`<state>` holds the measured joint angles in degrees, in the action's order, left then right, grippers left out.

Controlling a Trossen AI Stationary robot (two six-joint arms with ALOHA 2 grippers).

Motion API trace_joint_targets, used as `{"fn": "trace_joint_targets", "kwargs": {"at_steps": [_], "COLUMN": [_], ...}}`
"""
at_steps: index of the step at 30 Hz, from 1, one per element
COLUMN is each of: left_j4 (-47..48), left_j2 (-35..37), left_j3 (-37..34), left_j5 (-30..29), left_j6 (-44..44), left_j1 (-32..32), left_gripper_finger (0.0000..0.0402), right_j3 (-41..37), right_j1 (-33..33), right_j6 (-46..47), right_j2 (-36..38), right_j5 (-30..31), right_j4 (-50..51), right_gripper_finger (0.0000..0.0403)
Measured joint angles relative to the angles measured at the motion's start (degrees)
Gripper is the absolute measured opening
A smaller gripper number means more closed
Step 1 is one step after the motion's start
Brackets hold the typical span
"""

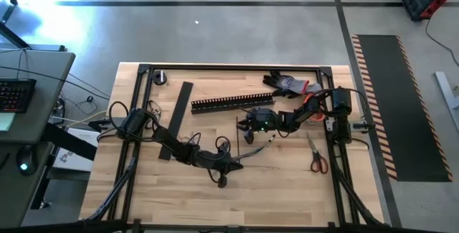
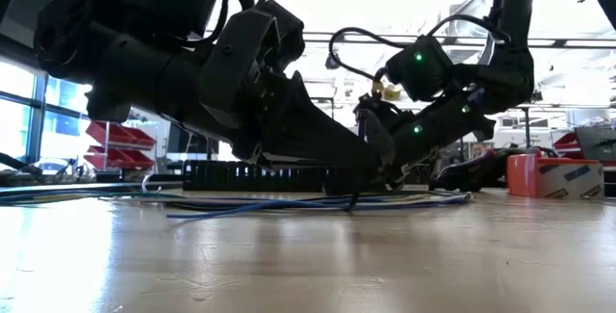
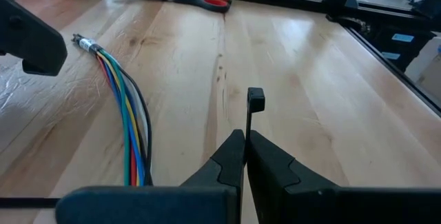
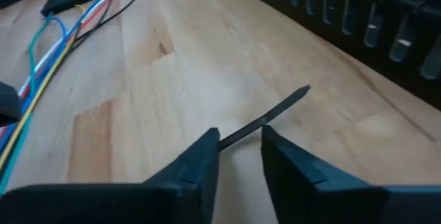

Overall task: Ziptie cables
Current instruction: Wrap the cables together using a zip tie

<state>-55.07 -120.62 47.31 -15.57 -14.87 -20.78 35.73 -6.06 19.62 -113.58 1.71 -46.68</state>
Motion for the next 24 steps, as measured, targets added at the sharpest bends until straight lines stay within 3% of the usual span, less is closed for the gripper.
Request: {"fn": "trace_joint_targets", "kwargs": {"at_steps": [7,19,24], "left_j4": [0.0,0.0,0.0], "left_j2": [0.0,0.0,0.0], "left_j3": [0.0,0.0,0.0], "left_j5": [0.0,0.0,0.0], "left_j6": [0.01,0.02,0.02], "left_j1": [0.02,0.02,0.02], "left_gripper_finger": [0.0,0.0,0.0], "right_j3": [-0.07,-0.17,-0.24], "right_j1": [0.51,3.89,2.05], "right_j6": [0.21,-7.47,-5.32], "right_j2": [0.0,-0.11,2.03], "right_j5": [1.39,4.69,5.24], "right_j4": [0.23,-1.62,-1.41], "right_gripper_finger": [0.0005,0.0,0.0006]}}
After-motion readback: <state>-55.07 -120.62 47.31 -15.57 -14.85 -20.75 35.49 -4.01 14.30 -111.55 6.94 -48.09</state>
